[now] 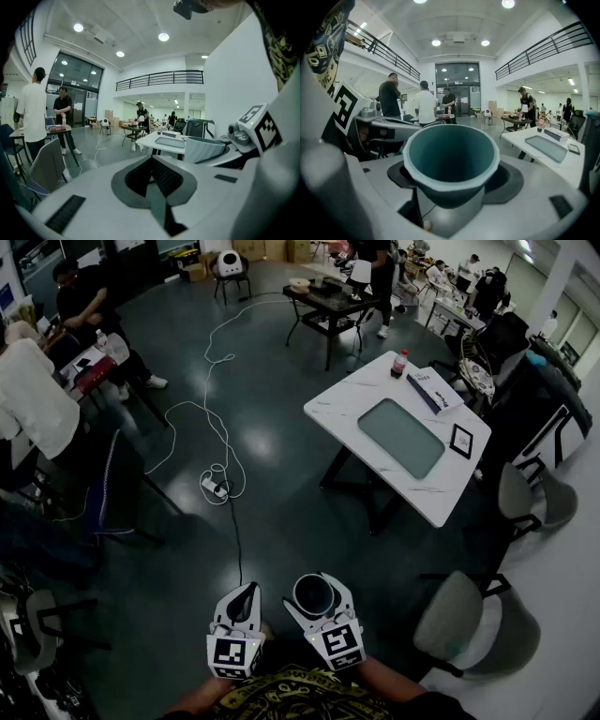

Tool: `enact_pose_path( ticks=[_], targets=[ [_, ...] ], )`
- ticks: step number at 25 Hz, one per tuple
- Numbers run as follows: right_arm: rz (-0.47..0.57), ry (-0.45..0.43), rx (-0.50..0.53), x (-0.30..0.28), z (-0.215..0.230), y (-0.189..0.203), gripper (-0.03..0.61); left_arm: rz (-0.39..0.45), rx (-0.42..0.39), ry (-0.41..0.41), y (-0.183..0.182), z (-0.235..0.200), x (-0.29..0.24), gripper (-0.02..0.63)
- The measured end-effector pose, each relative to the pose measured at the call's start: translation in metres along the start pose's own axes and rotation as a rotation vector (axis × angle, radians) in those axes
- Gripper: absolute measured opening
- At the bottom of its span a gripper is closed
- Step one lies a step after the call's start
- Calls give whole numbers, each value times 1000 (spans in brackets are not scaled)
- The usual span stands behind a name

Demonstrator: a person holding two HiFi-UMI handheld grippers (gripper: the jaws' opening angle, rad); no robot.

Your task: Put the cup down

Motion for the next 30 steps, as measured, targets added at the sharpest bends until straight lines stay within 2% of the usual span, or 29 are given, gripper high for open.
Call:
enact_pose_path(
  ticks=[30],
  targets=[
    [43,58,-31,8,6,-6,374,37,3,27,-7,1,-4,9]
  ],
)
Point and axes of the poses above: the fingertips, and each gripper's own axes: x backward along the fingers, z to its right, y out of its underside, the point moved 6 cm from there along x, backward along the fingers, and after that the axes turned 5 degrees about -x, right-handed, at the moved point
